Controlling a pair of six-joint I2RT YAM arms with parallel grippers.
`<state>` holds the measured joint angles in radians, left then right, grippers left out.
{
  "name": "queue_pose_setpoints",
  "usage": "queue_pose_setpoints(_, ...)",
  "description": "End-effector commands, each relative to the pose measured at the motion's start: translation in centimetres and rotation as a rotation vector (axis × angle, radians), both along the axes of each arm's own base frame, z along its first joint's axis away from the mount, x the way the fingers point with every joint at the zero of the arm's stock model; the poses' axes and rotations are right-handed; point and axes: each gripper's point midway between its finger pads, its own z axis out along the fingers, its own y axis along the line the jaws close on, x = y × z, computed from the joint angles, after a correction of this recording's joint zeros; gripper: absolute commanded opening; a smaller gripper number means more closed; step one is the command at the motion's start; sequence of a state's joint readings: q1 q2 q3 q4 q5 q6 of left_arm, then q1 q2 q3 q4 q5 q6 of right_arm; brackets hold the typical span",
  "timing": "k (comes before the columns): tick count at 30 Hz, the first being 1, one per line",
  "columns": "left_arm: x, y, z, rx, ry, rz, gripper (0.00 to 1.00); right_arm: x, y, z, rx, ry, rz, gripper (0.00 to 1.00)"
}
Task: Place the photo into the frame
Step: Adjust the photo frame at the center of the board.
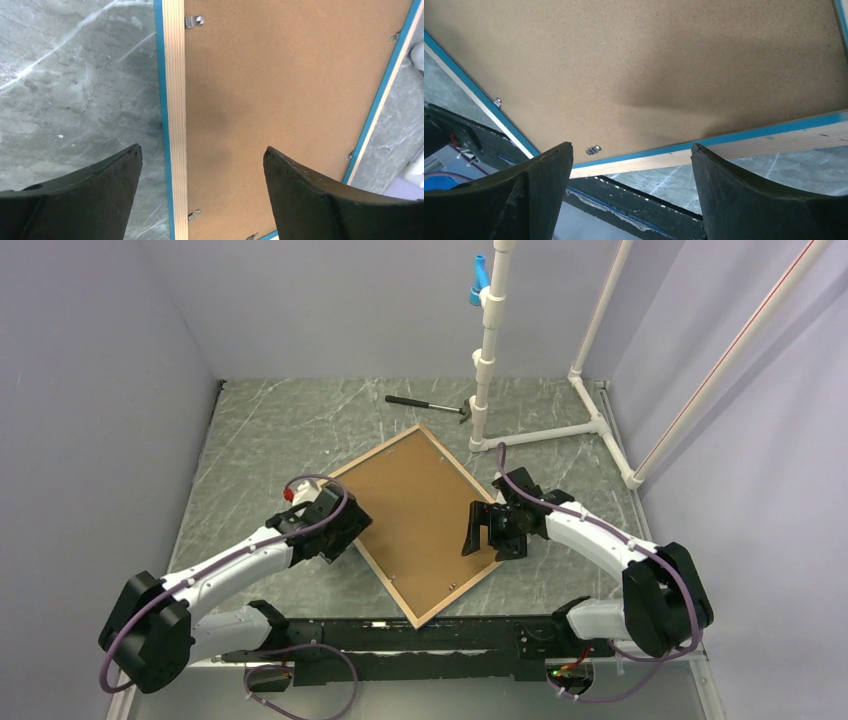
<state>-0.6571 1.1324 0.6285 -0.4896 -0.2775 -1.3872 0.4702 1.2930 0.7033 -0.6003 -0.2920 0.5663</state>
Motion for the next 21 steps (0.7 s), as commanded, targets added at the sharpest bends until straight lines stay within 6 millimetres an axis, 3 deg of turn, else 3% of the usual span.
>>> queue_pose_setpoints(1,0.3,0.3,1.5,-0.038,-0.044,0.061,0.96,-0.6,0.4,-0.1,0.01,0.006,-0.015,0.88)
queue_pose_setpoints(5,0.6,2.0,2.7,0.058,-0.07,0.065,0.99,-0.7,-0.1,1.7,-0.004,-0.034,-0.021,0.88)
queue_pose_setpoints(8,0.7,3.5,4.5,0.159,-0.085,0.052,0.99,-1.6,-0.8,1.8,-0.025,-0.016,-0.03,0.88)
queue_pose_setpoints(15,2.0,5.5,10.0,0.308,-0.167,-0.034,0.99,-4.1,-1.6,-2.0,-0.037,0.086,-0.089,0.86)
queue_pose_setpoints(18,2.1,6.2,11.2,0.315,-0.164,-0.069,0.99,-3.8,-1.8,-2.9,-0.067,0.091,-0.092,0.78)
queue_pose_setpoints(21,2.1,6.3,11.6,0.283,-0.185,-0.091,0.99,-2.5,-2.0,-3.1,-0.106,0.07,-0.095,0.76)
